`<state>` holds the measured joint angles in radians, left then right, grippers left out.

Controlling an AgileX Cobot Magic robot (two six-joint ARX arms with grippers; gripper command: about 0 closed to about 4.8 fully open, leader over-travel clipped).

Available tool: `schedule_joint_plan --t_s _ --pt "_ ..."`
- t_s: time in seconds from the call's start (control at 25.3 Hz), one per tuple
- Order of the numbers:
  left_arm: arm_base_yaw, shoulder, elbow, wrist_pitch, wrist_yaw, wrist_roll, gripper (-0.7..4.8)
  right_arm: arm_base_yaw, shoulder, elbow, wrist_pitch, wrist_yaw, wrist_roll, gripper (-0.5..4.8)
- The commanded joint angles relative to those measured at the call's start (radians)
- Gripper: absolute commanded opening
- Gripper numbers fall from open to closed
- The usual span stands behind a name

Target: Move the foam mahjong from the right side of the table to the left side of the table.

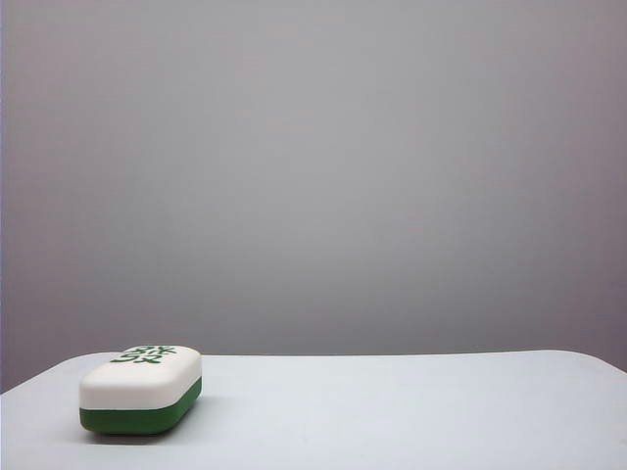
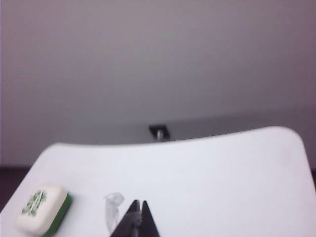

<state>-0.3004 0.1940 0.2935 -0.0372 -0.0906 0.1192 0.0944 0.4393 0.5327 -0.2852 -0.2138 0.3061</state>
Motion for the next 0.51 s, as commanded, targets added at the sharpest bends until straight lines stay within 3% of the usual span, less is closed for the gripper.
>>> schedule_joint_plan --t_s 0.04,0.51 --pt "0.000 -0.009 -0.042 0.072 0.000 -0.018 -0.05 0.000 -0.109 -0.079 0.090 0.080 0.012 -0.05" --pt "0.002 -0.013 -0.177 0.198 -0.003 -0.040 -0.05 -0.001 -0.440 -0.335 0.148 0.177 0.026 -0.05"
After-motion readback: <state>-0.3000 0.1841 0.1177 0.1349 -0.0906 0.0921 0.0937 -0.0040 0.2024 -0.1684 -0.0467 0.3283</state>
